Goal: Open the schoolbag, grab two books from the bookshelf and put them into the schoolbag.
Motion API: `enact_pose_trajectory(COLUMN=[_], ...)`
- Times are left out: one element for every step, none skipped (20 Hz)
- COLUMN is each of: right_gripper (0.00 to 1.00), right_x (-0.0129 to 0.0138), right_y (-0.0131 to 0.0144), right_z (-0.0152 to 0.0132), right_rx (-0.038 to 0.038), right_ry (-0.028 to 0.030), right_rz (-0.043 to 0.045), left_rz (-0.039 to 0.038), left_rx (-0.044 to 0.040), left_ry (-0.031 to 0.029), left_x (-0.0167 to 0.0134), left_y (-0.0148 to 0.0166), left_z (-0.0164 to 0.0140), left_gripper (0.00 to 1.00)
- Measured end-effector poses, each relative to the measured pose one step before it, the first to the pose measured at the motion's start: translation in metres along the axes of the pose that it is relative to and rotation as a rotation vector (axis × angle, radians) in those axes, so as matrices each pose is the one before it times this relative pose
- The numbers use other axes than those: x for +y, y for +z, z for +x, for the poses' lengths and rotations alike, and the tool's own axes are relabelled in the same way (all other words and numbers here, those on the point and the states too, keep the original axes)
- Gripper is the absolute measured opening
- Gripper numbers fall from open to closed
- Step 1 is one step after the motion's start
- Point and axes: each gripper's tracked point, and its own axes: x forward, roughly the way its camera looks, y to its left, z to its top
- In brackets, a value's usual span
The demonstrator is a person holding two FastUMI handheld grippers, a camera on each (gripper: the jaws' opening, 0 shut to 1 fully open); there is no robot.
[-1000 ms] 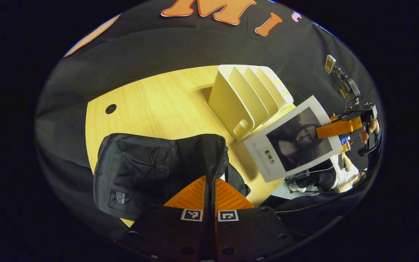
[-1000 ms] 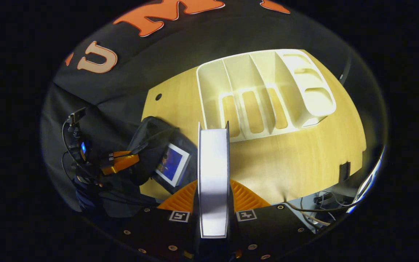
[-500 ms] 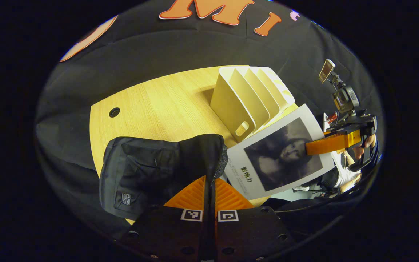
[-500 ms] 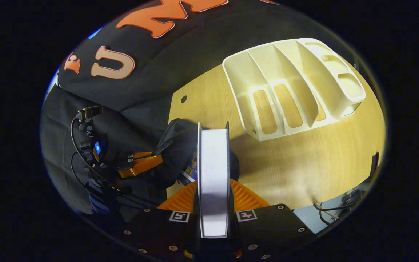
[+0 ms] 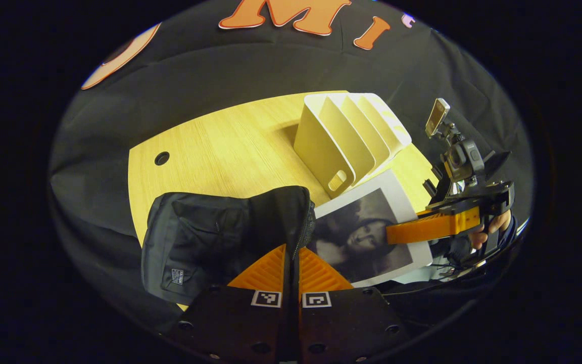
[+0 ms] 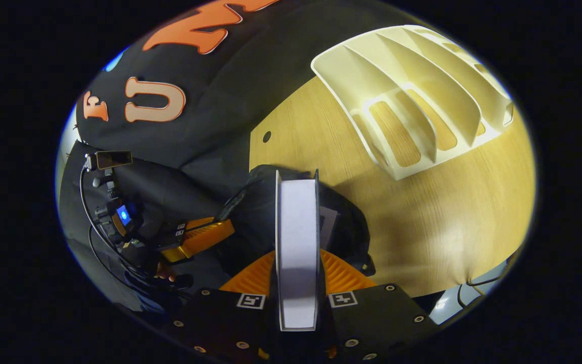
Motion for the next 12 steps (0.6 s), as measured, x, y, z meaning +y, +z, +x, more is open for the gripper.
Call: enact_pose_trajectory(right_gripper=[0.31, 0.31, 0.31, 0.31, 0.31, 0.31, 0.31, 0.31, 0.31, 0.31, 0.31, 0.31], right_x=[-0.00022, 0.00248, 0.00049, -0.00001, -0.00049, -0.00007, -0.00088, 0.00130, -0.00028, 0.00164, -0.00083, 0.00049], right_y=[-0.00089, -0.00074, -0.00050, 0.00064, -0.00129, -0.00110, -0.00417, 0.00007, -0.00188, -0.00064, -0.00296, -0.00078], right_z=[0.00553, 0.00574, 0.00538, 0.00322, 0.00414, 0.00300, 0.00292, 0.00452, 0.00494, 0.00554, 0.00684, 0.00638], right_rx=[-0.00721, -0.01216, -0.00896, -0.01878, -0.00729, -0.01213, 0.00281, -0.01260, -0.00128, -0.01247, -0.00118, -0.01334], right_ry=[0.00829, 0.01296, 0.01176, 0.01449, 0.01270, 0.01575, 0.01515, 0.01598, 0.01527, 0.01609, 0.01461, 0.01623], right_rz=[0.00933, 0.01334, 0.00633, 0.01463, 0.00812, 0.01285, 0.00666, 0.01975, 0.01040, 0.01703, 0.01288, 0.01574], left_rz=[-0.00019, 0.00205, 0.00255, 0.00477, 0.00059, 0.00084, -0.00031, 0.00247, 0.00263, 0.00286, 0.00040, -0.00070], left_rx=[-0.00137, -0.00340, -0.00205, -0.00468, -0.00356, -0.00386, -0.00127, -0.00113, 0.00053, -0.00167, 0.00038, -0.00032], left_ry=[-0.00455, -0.00016, 0.00024, 0.00279, -0.00043, -0.00434, -0.00790, -0.00547, -0.00281, -0.00323, -0.00322, -0.00742], left_x=[-0.00257, -0.00081, -0.00142, -0.00075, -0.00206, -0.00137, -0.00230, -0.00409, -0.00193, -0.00072, -0.00156, -0.00267], left_y=[0.00126, 0.00153, 0.00175, 0.00202, 0.00185, -0.00176, -0.00009, 0.00111, 0.00094, 0.00006, 0.00034, 0.00076], left_z=[-0.00047, 0.00023, -0.00143, -0.00192, -0.00205, 0.00087, -0.00006, 0.00067, 0.00062, -0.00097, 0.00021, 0.00021], left_gripper=[0.01, 0.01, 0.01, 0.01, 0.01, 0.01, 0.01, 0.01, 0.01, 0.01, 0.01, 0.01])
